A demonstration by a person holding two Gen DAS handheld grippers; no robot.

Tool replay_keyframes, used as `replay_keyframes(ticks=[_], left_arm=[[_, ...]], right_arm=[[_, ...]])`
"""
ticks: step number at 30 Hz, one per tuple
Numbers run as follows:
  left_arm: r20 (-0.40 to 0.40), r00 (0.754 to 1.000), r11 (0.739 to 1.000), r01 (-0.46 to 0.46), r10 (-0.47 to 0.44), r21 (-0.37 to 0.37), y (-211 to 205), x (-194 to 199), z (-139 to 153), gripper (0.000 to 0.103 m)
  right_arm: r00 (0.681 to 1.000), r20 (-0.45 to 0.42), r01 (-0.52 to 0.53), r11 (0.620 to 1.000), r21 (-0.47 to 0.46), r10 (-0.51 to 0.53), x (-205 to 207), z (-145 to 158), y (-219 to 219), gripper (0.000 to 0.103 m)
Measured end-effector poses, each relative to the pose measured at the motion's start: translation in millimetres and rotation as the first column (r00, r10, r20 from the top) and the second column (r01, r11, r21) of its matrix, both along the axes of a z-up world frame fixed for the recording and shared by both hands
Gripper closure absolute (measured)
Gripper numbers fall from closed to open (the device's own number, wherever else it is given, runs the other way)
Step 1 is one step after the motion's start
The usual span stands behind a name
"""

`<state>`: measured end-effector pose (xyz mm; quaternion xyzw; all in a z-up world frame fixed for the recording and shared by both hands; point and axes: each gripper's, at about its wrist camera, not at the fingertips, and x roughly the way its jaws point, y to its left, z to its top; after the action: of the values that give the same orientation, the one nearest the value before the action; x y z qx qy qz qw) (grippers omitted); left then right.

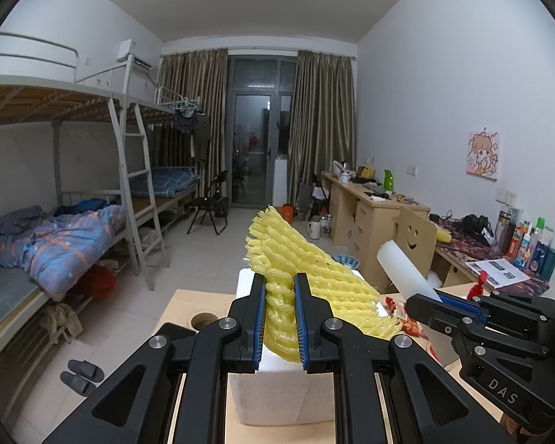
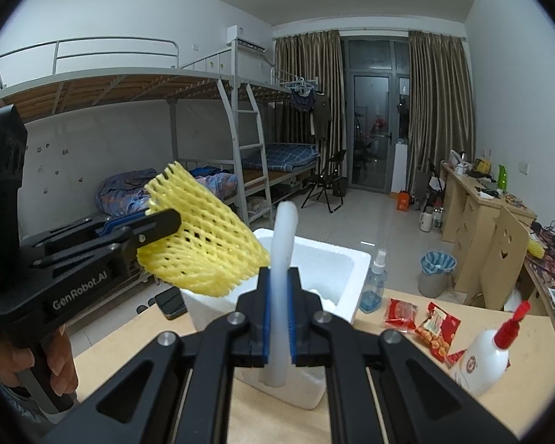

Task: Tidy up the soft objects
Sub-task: 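Carry the mesh net in the left tool while the right tool carries the stick to the foam box, then lower the yellow mesh net into the foam box and open the left tool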

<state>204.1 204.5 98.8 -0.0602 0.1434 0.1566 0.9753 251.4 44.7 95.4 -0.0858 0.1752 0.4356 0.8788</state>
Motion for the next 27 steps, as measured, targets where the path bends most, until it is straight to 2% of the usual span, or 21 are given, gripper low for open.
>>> replay_keyframes(ticks=[12,17,27], left_arm=[[-0.031,0.999,1.0,0.013,-0.014,-0.01,5.9,48.9,0.8,0.087],[-0.065,0.998,0.999,0.02,-0.022,-0.025,11.5,65.5,-12.8,0.087],[-0.095,0.995,1.0,0.026,-0.028,-0.016,9.1,76.0,-23.2,0.087]], right_arm=[[1.0,-0.028,0.006,1.0,0.005,-0.006,35.0,0.8,14.7,0.093],[0.999,-0.044,0.012,1.0,0.01,-0.012,42.5,-3.7,16.2,0.093],[0.999,-0.044,0.012,1.0,-0.013,-0.012,41.7,-6.8,18.8,0.093]])
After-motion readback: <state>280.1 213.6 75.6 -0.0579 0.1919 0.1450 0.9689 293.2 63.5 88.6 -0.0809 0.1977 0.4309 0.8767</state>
